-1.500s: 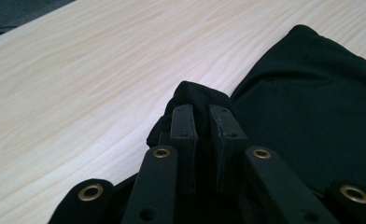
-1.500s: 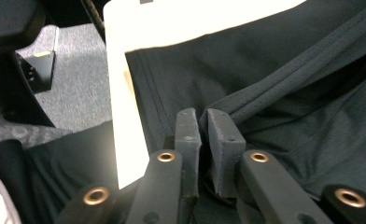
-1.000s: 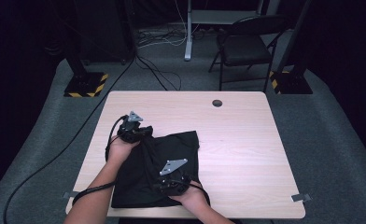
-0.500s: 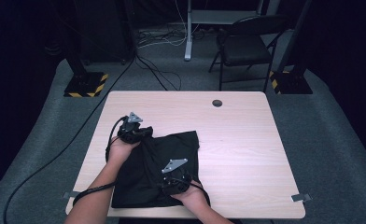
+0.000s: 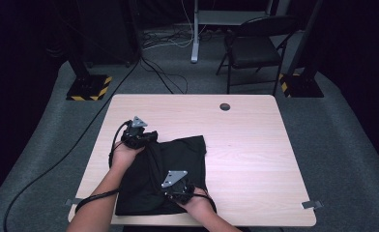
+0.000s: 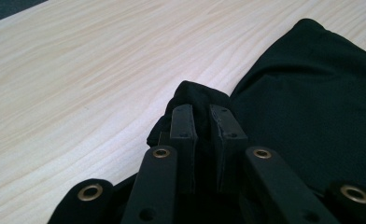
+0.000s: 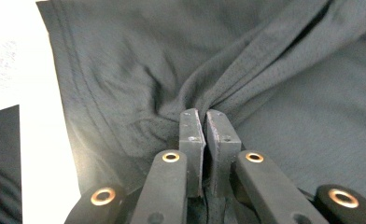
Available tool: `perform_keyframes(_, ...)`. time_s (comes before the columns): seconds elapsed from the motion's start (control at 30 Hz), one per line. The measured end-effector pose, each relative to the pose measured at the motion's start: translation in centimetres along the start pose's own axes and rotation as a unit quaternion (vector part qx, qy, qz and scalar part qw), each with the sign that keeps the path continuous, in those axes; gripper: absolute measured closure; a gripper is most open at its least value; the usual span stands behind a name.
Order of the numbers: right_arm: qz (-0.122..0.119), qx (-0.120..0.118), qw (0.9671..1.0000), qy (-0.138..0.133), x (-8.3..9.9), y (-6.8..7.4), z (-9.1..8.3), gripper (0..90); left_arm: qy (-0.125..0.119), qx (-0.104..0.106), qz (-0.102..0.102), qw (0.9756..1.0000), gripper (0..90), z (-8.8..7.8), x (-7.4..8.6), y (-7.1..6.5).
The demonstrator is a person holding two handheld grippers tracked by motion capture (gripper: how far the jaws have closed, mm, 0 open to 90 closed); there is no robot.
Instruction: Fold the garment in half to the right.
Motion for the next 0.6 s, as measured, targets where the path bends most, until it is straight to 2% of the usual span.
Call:
perform_keyframes(0.07, -0.015, 0.007, 0.9998, -0.01, -0.6, 0.4, -0.6, 86.2, -0.003, -0.001, -0.001, 1.0, 80.3, -0.3, -0.2, 0.1)
perform_keyframes(0.17, -0.023, -0.002, 0.9993, -0.028, -1.5, 1.0, -1.4, 86.3, -0.01, -0.002, -0.002, 1.0, 80.3, -0.7, -0.5, 0.1)
perform_keyframes(0.33, -0.002, -0.036, 0.9975, -0.06, -2.3, 1.2, -2.7, 86.5, -0.021, 0.0, -0.001, 0.9998, 80.4, -1.4, -1.3, 0.0)
perform_keyframes(0.43, 0.001, -0.041, 0.9967, -0.07, -2.6, 1.2, -3.5, 86.5, -0.025, 0.001, 0.0, 0.9997, 80.4, -1.6, -1.8, -0.2)
perform_keyframes(0.6, -0.002, -0.037, 0.9957, -0.085, -3.1, 0.6, -5.6, 86.5, -0.033, 0.006, 0.008, 0.9994, 80.4, -1.9, -3.8, -1.2)
Point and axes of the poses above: each handheld gripper's, and its own axes: z roughly forward along the jaws, x roughly out of its underside, y roughly to its left, the point moved 5 cm from there along z, roughly forward along the jaws, and after that the axes turned 5 degrees about y, right-handed, at the moved point
